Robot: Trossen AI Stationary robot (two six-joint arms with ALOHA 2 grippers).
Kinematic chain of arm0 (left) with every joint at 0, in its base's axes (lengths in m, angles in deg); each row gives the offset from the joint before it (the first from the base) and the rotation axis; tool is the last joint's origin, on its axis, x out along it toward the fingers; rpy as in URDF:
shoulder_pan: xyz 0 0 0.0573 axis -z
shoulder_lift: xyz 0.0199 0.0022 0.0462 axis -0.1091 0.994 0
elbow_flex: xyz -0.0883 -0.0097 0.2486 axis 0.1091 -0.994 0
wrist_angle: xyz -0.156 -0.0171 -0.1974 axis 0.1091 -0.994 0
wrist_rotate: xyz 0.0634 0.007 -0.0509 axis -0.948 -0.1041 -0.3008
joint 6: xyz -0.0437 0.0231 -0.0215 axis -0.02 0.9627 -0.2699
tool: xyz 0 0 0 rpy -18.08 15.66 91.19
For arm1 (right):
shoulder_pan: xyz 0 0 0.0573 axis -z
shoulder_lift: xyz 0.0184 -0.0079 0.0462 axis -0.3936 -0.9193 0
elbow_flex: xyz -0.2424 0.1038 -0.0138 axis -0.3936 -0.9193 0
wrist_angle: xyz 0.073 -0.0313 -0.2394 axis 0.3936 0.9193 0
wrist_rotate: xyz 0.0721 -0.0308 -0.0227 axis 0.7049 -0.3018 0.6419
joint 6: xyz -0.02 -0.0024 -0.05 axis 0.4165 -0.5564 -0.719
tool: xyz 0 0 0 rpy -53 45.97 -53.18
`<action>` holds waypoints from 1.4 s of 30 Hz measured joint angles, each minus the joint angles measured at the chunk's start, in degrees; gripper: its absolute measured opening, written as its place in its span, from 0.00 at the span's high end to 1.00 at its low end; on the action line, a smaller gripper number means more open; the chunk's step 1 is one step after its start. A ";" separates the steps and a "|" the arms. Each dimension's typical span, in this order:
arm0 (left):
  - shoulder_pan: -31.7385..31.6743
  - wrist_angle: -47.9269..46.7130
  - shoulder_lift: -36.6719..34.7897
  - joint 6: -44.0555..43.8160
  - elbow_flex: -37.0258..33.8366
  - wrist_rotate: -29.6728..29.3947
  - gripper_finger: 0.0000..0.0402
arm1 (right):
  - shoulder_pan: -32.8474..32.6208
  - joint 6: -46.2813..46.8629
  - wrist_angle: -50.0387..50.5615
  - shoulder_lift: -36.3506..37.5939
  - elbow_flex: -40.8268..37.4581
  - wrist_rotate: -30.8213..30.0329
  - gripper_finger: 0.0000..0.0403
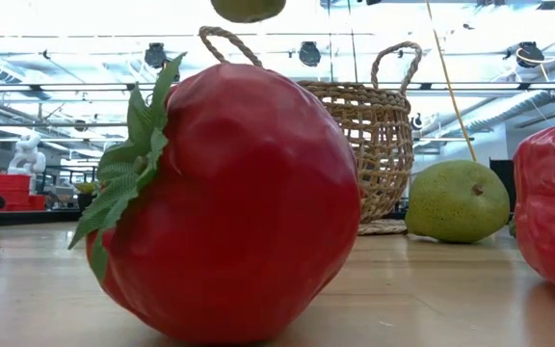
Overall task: Build produce basket
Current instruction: Put the left green pear into the basket
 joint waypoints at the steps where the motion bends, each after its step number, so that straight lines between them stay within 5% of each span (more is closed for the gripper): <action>1: -0.28 0.10 0.44 0.00 0.00 0.25 0.97 | -0.11 -0.69 -0.08 0.00 0.00 -0.84 0.03; 18: -6.69 7.10 7.90 2.98 0.02 12.36 0.96 | -1.25 -6.95 2.26 -0.13 0.00 -5.06 0.03; 33: -7.22 12.77 12.20 3.40 -0.02 15.45 0.95 | -0.75 -9.96 4.14 -2.91 0.02 -5.10 0.03; 42: -7.32 12.94 12.17 3.31 -0.02 15.49 0.98 | -0.75 -10.16 4.11 -2.84 0.02 -4.93 0.29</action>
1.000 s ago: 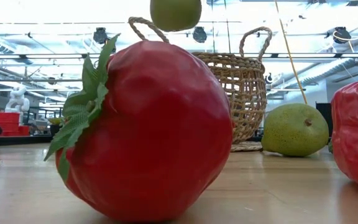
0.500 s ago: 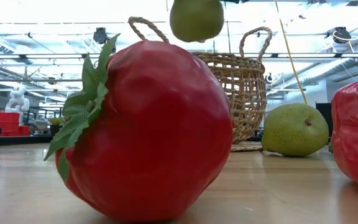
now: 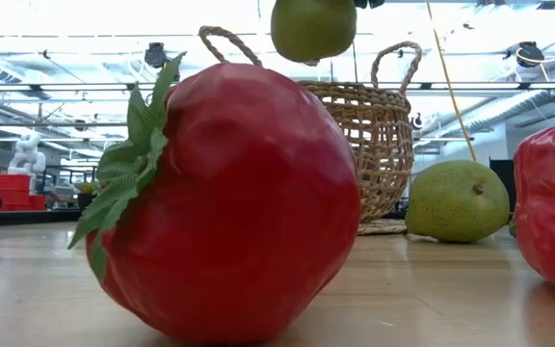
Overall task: Build produce basket
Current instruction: Put the left green pear into the basket
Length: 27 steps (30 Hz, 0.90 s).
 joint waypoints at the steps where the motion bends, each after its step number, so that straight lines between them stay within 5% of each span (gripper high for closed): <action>1: 0.00 -0.02 0.00 -0.16 0.01 0.00 0.97 | 0.00 0.00 0.00 0.00 0.00 0.00 0.32; 8: 0.00 0.19 0.00 -0.29 0.00 -0.31 0.95 | -0.07 0.26 -0.15 0.00 0.00 0.61 0.49; 16: 0.06 0.35 0.00 -0.98 0.00 -0.26 0.96 | -0.07 0.41 -0.78 0.00 0.00 0.61 0.51; 27: 0.51 -1.03 -1.98 -7.69 0.00 -2.95 0.41 | 0.00 0.49 -1.84 0.00 0.00 -0.37 0.51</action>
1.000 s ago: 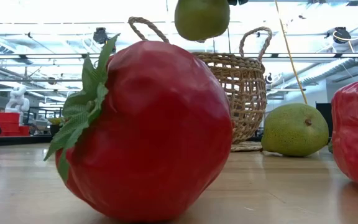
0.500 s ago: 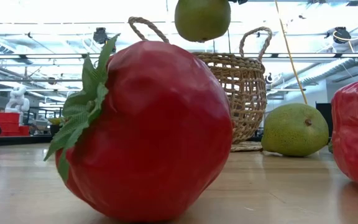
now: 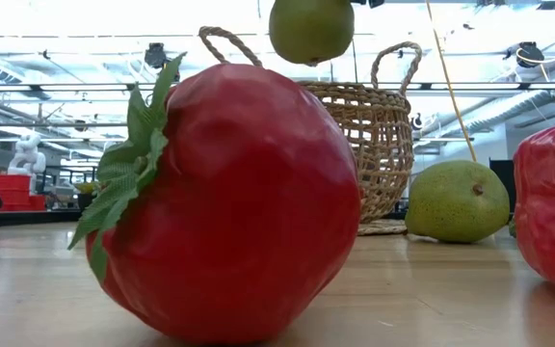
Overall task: Build produce basket
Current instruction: Put the left green pear into the basket
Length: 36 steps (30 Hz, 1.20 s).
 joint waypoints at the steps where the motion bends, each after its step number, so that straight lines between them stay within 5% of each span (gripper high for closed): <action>1: 0.01 -0.57 -0.89 -0.49 0.01 -0.86 0.38 | 0.00 -0.08 -0.55 0.00 0.00 0.02 0.51; 7: -0.23 -9.83 -8.39 -4.77 0.02 -7.90 0.32 | 0.88 -1.90 -4.51 0.11 0.00 0.00 0.51; 14: -0.51 -22.38 -17.15 -11.13 0.02 -12.96 0.39 | 6.32 -8.52 -6.48 0.53 2.25 -1.51 0.51; 21: -0.06 -28.08 -20.64 -14.18 0.02 -13.27 0.46 | 13.74 -10.95 -5.76 3.15 5.49 -1.39 0.51; 36: 0.71 -29.45 -20.65 -14.06 0.02 -12.13 0.48 | 27.81 0.05 4.60 11.71 6.93 2.18 0.51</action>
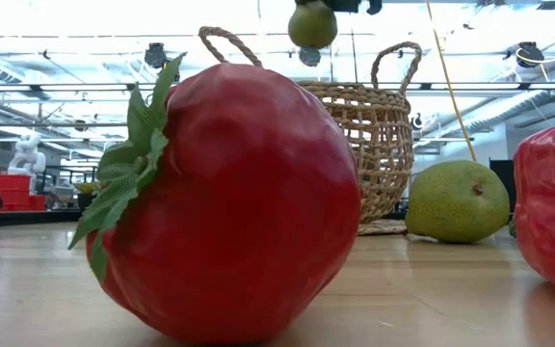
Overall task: Build produce basket
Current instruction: Put the left green pear into the basket
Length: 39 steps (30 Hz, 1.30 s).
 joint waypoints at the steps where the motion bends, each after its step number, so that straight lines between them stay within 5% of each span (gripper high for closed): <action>1: 0.00 0.02 0.00 0.03 0.00 0.00 0.48 | 0.79 1.25 0.88 -0.06 0.00 0.93 0.51; 39: -0.04 0.41 0.01 0.28 0.00 0.13 0.48 | 9.77 11.25 2.90 -10.12 -7.17 4.59 0.51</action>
